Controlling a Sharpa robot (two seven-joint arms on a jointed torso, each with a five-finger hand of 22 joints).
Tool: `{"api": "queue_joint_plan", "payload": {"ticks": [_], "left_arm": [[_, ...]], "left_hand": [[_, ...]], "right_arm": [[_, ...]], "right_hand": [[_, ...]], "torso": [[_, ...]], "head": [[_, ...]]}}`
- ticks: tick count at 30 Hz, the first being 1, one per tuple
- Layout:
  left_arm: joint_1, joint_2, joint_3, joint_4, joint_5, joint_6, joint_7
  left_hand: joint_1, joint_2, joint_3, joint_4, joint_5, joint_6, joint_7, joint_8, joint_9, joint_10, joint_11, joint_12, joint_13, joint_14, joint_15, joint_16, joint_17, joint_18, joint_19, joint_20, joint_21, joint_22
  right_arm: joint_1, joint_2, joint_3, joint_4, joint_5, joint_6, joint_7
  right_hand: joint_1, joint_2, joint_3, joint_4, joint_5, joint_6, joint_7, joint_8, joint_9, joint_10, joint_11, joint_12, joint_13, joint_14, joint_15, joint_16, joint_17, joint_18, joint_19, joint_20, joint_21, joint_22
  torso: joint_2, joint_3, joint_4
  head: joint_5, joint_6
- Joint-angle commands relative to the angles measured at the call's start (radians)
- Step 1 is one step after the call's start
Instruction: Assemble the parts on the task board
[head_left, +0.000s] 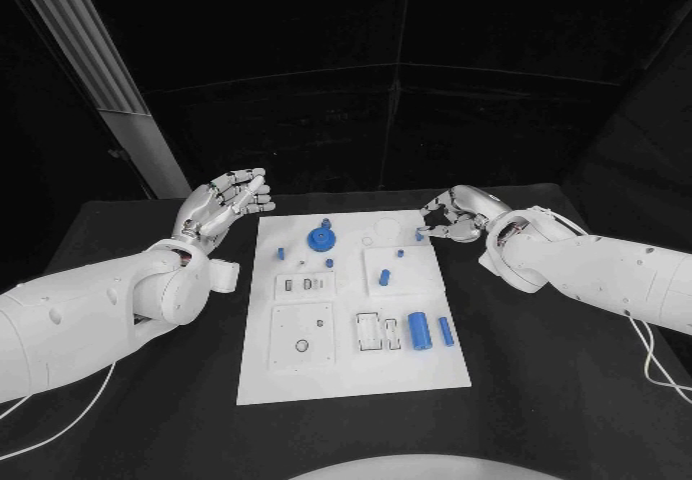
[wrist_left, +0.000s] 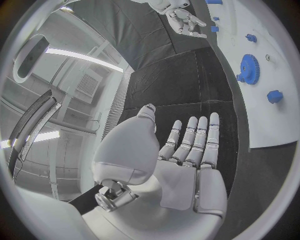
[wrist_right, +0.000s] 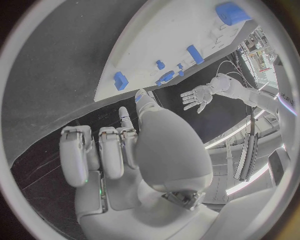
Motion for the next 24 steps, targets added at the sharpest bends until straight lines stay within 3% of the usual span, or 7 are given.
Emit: {"api": "queue_joint_plan", "payload": {"ticks": [1, 8, 12, 16, 24], "left_arm": [[0.001, -0.001, 0.001, 0.001, -0.004, 0.012, 0.188], [0.001, -0.004, 0.001, 0.003, -0.004, 0.01, 0.188], [0.001, -0.005, 0.001, 0.003, -0.004, 0.01, 0.188], [0.001, -0.006, 0.001, 0.004, -0.004, 0.01, 0.188], [0.001, -0.005, 0.001, 0.005, -0.004, 0.012, 0.188]], "left_hand": [[0.002, 0.011, -0.004, 0.002, 0.005, -0.006, 0.148, -0.005, -0.001, -0.008, -0.001, -0.006, 0.001, -0.007, 0.0, -0.006, 0.0, -0.003, -0.007, -0.002, -0.003, -0.001], [0.002, 0.011, -0.004, 0.002, 0.005, -0.006, 0.148, -0.005, -0.001, -0.008, -0.001, -0.006, 0.001, -0.007, 0.0, -0.006, 0.0, -0.003, -0.007, -0.002, -0.003, -0.001], [0.002, 0.011, -0.004, 0.002, 0.005, -0.006, 0.148, -0.005, -0.001, -0.008, -0.001, -0.006, 0.001, -0.007, 0.0, -0.006, 0.0, -0.003, -0.007, -0.002, -0.003, -0.001], [0.002, 0.011, -0.004, 0.002, 0.005, -0.006, 0.148, -0.005, -0.001, -0.008, -0.001, -0.006, 0.001, -0.007, 0.0, -0.006, 0.0, -0.003, -0.007, -0.002, -0.003, -0.001], [0.002, 0.013, -0.005, 0.002, 0.006, -0.007, 0.148, -0.006, -0.001, -0.009, -0.001, -0.007, 0.001, -0.009, 0.001, -0.006, 0.0, -0.004, -0.009, -0.002, -0.003, -0.002]], "right_arm": [[0.001, 0.004, 0.001, -0.004, -0.048, 0.024, -0.032], [-0.001, 0.015, 0.001, -0.012, -0.06, 0.053, -0.058], [-0.001, 0.018, 0.001, -0.011, -0.064, 0.068, -0.068], [-0.001, 0.02, 0.001, -0.012, -0.066, 0.079, -0.079], [-0.001, 0.03, 0.001, -0.018, -0.073, 0.104, -0.113]], "right_hand": [[0.0, -0.013, -0.007, -0.001, 0.005, -0.02, -0.002, -0.007, -0.004, 0.104, -0.01, 0.003, 0.263, 0.104, -0.007, 0.002, 0.263, -0.008, 0.104, -0.004, 0.003, 0.263], [0.002, -0.017, -0.008, -0.001, 0.002, -0.033, -0.005, -0.007, -0.006, 0.104, -0.013, 0.003, 0.263, 0.104, -0.009, 0.002, 0.263, -0.008, 0.104, -0.005, 0.003, 0.263], [0.002, -0.019, -0.009, 0.0, -0.001, -0.033, -0.007, -0.006, -0.005, 0.104, -0.014, 0.003, 0.263, 0.104, -0.01, 0.002, 0.263, -0.008, 0.104, -0.006, 0.003, 0.263], [0.003, -0.019, -0.008, 0.0, -0.001, -0.033, -0.008, -0.005, -0.005, 0.104, -0.015, 0.003, 0.263, 0.104, -0.01, 0.002, 0.263, -0.008, 0.104, -0.006, 0.003, 0.263], [0.036, 0.002, 0.016, -0.021, 0.031, -0.027, -0.017, 0.002, -0.002, 0.104, -0.023, 0.003, 0.263, 0.104, -0.017, 0.002, 0.263, -0.008, 0.104, -0.012, 0.003, 0.263]], "torso": [[0.0, -0.0007, 0.0005], [0.0, -0.0004, 0.0033], [-0.001, 0.0004, -0.0009], [-0.001, -0.0001, 0.0004], [0.0, 0.0002, 0.0006]], "head": [[0.001, -0.002], [0.0, -0.004], [0.004, -0.005], [0.001, -0.003], [0.003, -0.005]]}}
